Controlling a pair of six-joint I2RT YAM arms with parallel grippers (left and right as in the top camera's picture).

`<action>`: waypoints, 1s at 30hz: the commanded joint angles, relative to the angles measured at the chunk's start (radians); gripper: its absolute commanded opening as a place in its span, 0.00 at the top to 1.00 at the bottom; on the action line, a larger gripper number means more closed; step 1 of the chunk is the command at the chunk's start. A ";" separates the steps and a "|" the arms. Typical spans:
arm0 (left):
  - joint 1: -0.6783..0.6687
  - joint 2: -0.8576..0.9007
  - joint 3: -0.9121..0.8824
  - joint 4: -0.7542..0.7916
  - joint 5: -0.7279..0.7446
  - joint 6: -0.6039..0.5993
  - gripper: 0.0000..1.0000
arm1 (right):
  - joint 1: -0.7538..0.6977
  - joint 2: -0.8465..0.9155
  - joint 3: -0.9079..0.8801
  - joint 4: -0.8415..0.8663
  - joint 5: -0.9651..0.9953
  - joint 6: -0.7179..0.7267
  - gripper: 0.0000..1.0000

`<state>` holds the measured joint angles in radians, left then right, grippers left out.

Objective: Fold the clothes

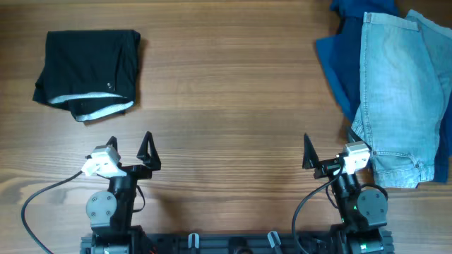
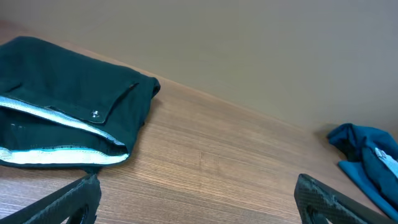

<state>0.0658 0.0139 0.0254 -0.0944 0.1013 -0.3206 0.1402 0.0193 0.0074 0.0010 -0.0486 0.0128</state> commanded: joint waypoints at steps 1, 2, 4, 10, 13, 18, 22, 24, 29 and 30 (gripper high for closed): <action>0.004 -0.005 -0.006 -0.001 -0.013 0.002 0.00 | -0.004 -0.002 -0.002 0.002 -0.016 -0.013 0.00; 0.004 -0.005 -0.006 0.000 -0.013 0.002 0.00 | -0.004 -0.002 -0.002 0.002 -0.016 -0.013 0.00; 0.004 -0.005 -0.006 -0.001 -0.013 0.002 0.00 | -0.004 -0.002 -0.002 0.002 -0.016 -0.013 0.00; 0.004 -0.005 -0.006 -0.001 -0.013 0.002 0.00 | -0.004 -0.002 -0.002 0.002 -0.016 -0.013 0.00; 0.004 -0.005 -0.006 0.000 -0.013 0.002 0.00 | -0.004 -0.002 -0.002 0.002 -0.016 -0.013 0.00; 0.004 -0.005 -0.006 -0.001 -0.013 0.002 0.00 | -0.004 -0.002 -0.002 0.002 -0.016 -0.013 0.00; 0.004 -0.005 -0.006 0.000 -0.013 0.002 0.00 | -0.004 -0.002 -0.002 0.002 -0.016 -0.013 0.00; 0.004 -0.005 -0.006 0.000 -0.013 -0.002 0.00 | -0.004 -0.002 -0.002 0.002 -0.016 -0.013 0.00; 0.004 0.016 -0.006 0.004 0.040 -0.003 0.00 | -0.004 -0.002 -0.002 0.002 -0.016 -0.012 0.00; 0.003 0.023 -0.006 0.003 0.040 -0.002 0.00 | -0.004 -0.002 -0.002 0.002 -0.016 -0.013 0.00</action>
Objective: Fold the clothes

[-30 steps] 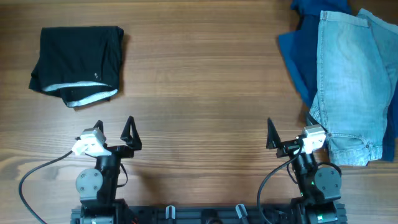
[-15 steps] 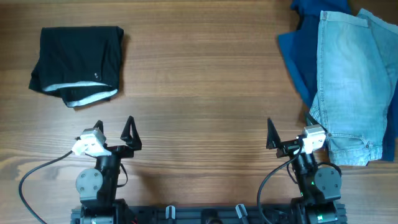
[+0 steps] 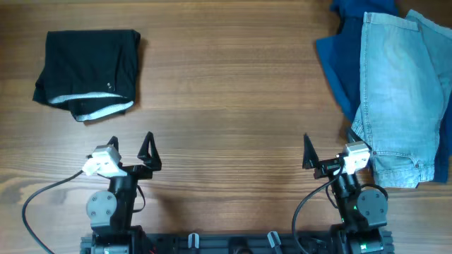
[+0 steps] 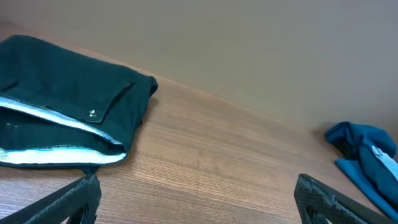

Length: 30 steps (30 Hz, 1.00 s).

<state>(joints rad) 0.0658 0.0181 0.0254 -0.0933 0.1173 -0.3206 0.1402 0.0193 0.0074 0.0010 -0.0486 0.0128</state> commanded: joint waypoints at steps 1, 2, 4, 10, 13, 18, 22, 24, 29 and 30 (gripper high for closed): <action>0.004 0.027 -0.006 0.002 0.024 -0.003 0.00 | -0.004 -0.002 -0.002 0.002 -0.016 -0.012 0.00; 0.003 0.031 -0.006 0.002 0.024 -0.003 0.00 | -0.004 -0.002 -0.002 0.002 -0.016 -0.013 0.00; 0.003 0.031 -0.006 0.002 0.024 -0.003 0.00 | -0.004 -0.002 -0.002 0.002 0.001 -0.014 0.00; 0.003 0.031 -0.006 0.034 0.062 -0.002 0.00 | -0.004 -0.002 -0.002 0.065 0.006 -0.003 0.00; 0.003 0.052 0.031 0.032 0.077 -0.003 0.01 | -0.004 0.005 0.056 0.084 -0.085 -0.050 0.00; 0.003 0.453 0.351 0.013 0.077 -0.001 0.00 | -0.004 0.364 0.455 0.025 -0.077 -0.092 0.00; 0.003 0.863 0.776 -0.185 0.077 0.003 0.00 | -0.004 0.732 0.848 -0.159 -0.091 -0.092 0.00; 0.003 1.053 0.986 -0.336 0.109 0.061 0.00 | -0.004 0.925 1.036 -0.301 -0.086 -0.093 0.00; -0.012 1.428 1.279 -0.623 0.122 0.112 0.00 | -0.004 1.332 1.310 -0.597 -0.125 -0.062 0.01; -0.027 1.480 1.282 -0.626 0.122 0.139 0.00 | -0.004 1.372 1.310 -0.617 -0.133 -0.046 0.00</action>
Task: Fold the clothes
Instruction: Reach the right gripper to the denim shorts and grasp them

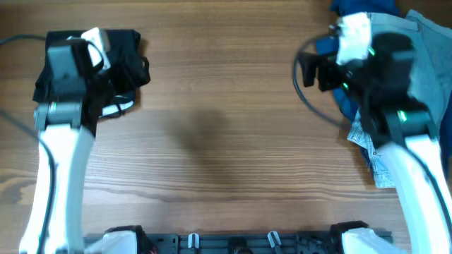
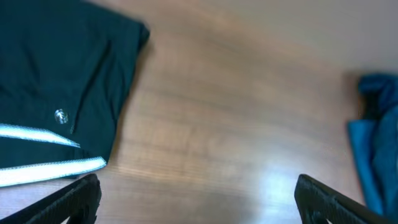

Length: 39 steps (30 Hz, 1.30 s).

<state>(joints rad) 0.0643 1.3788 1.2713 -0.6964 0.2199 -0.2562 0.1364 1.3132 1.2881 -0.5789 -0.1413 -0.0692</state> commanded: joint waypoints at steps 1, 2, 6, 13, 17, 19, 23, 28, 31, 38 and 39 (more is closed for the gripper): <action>-0.039 0.165 0.036 -0.019 0.019 0.093 0.00 | -0.002 0.109 0.030 -0.053 -0.040 0.035 0.00; -0.048 0.204 0.036 -0.012 0.019 0.093 0.00 | -0.011 0.138 0.030 -0.066 -0.040 0.044 0.00; -0.080 0.344 0.036 0.030 0.089 0.092 0.00 | -0.147 0.250 0.029 -0.127 0.191 0.341 0.01; -0.126 0.383 0.036 0.087 0.150 0.092 0.00 | -0.312 0.504 0.028 -0.129 0.333 0.419 0.22; -0.159 0.383 0.036 0.103 0.150 0.092 0.00 | -0.338 0.569 0.028 -0.102 0.396 0.450 0.25; -0.167 0.383 0.036 0.101 0.150 0.092 0.00 | -0.348 0.589 0.028 -0.076 0.401 0.437 0.26; -0.174 0.383 0.036 0.102 0.150 0.092 0.00 | -0.381 0.628 0.028 -0.065 0.418 0.439 0.46; -0.174 0.383 0.036 0.102 0.150 0.092 0.01 | -0.381 0.628 0.028 -0.064 0.418 0.438 0.90; -0.174 0.383 0.036 0.106 0.150 0.092 0.04 | -0.381 0.627 0.028 -0.066 0.401 0.430 0.96; -0.174 0.296 0.058 0.125 0.150 0.092 0.62 | -0.312 0.292 0.098 -0.085 -0.124 0.127 0.96; -0.174 0.255 0.059 0.130 0.150 0.092 0.62 | -0.270 0.225 0.100 -0.087 -0.122 0.125 0.96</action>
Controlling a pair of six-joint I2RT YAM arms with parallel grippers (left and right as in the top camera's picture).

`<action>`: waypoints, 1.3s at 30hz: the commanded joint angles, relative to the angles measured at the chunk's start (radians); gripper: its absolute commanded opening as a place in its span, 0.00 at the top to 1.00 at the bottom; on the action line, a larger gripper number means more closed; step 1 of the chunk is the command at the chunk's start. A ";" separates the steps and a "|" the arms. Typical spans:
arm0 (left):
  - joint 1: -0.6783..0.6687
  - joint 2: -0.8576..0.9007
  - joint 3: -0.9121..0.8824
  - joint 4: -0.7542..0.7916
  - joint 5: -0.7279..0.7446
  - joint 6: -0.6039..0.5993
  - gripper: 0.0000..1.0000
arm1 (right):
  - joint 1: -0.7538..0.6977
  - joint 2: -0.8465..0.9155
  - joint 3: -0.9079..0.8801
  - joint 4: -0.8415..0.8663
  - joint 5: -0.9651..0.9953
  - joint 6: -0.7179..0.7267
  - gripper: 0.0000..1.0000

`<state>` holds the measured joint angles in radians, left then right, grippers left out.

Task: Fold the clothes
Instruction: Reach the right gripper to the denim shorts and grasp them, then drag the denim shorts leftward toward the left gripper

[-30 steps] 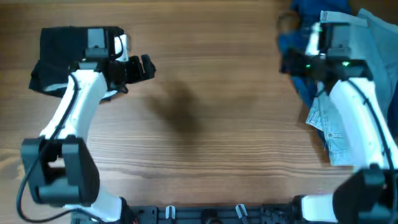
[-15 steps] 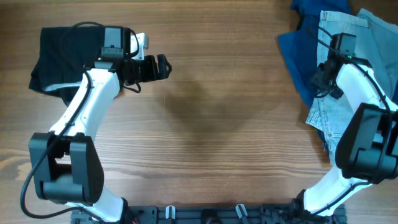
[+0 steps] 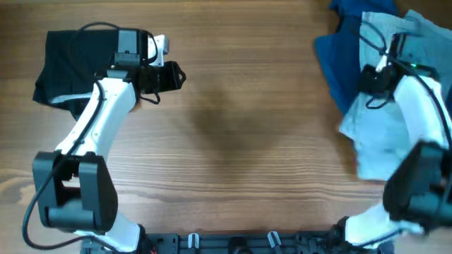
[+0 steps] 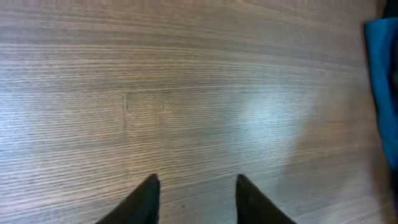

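A black garment (image 3: 74, 63), folded with a white band showing, lies at the far left of the wooden table (image 3: 233, 155). To its right, my left gripper (image 3: 171, 76) hovers over bare wood; in the left wrist view the gripper (image 4: 197, 185) is open and holds nothing. Pale denim shorts (image 3: 385, 134) lie at the right, partly over a blue garment (image 3: 332, 53). My right gripper (image 3: 370, 83) is down at the shorts' left edge. Its jaws are hidden against the cloth.
The blue garment (image 4: 382, 74) also shows at the right edge of the left wrist view. My right arm (image 3: 424, 120) crosses over the denim and hides part of it. Both arm bases stand at the table's near edge.
My left gripper was above the black garment and is now right of it over bare wood, fingers closer together. My right gripper has come down onto the denim's left edge. The denim's outline has shifted.
Both grippers first rested open at the near edge, unmoved across two moments, with the black garment folded and the denim spread at the right. Then both arms were reaching over the far clothes. Now the left hangs beside the black garment and the right is on the denim.
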<state>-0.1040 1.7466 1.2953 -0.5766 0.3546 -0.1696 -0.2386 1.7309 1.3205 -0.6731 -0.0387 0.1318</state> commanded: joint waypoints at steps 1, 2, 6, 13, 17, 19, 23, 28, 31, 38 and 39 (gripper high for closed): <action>-0.005 -0.166 0.035 0.020 0.015 0.005 0.62 | 0.165 -0.256 0.067 0.010 -0.225 -0.076 0.96; -0.005 -0.220 0.035 0.029 0.015 0.005 0.61 | 0.241 -0.300 0.067 0.021 -0.224 -0.068 0.96; -0.005 -0.365 0.035 0.027 0.015 0.005 0.59 | 0.476 -0.291 0.067 0.122 -0.220 0.035 0.96; -0.005 -0.375 0.034 -0.092 0.012 0.006 0.66 | 0.623 -0.229 0.067 0.257 -0.248 0.134 0.96; -0.056 -0.375 0.034 -0.200 0.116 0.141 0.64 | 0.625 -0.209 0.067 0.257 -0.252 0.134 0.96; -0.123 -0.372 0.033 -0.210 0.158 0.200 0.55 | 0.625 -0.185 0.067 0.258 -0.277 0.134 0.96; -0.250 -0.328 0.033 -0.198 0.147 0.328 0.45 | 0.625 -0.171 0.067 0.261 -0.300 0.141 0.96; -0.265 -0.183 0.033 -0.175 0.114 0.351 0.48 | 0.625 -0.171 0.067 0.262 -0.311 0.139 0.96; -0.264 -0.147 0.033 -0.166 0.016 0.350 0.67 | 0.625 -0.171 0.067 0.262 -0.311 0.131 0.96; -0.241 -0.148 0.033 -0.076 0.003 0.240 0.96 | 0.551 -0.175 0.067 0.197 -0.218 0.133 0.62; -0.233 -0.148 0.033 -0.069 0.003 0.235 0.96 | 0.512 -0.177 0.067 0.172 -0.250 0.132 0.46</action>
<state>-0.3599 1.5974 1.3209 -0.6651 0.3687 0.1261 0.3523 1.5654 1.3678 -0.4744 -0.2897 0.2661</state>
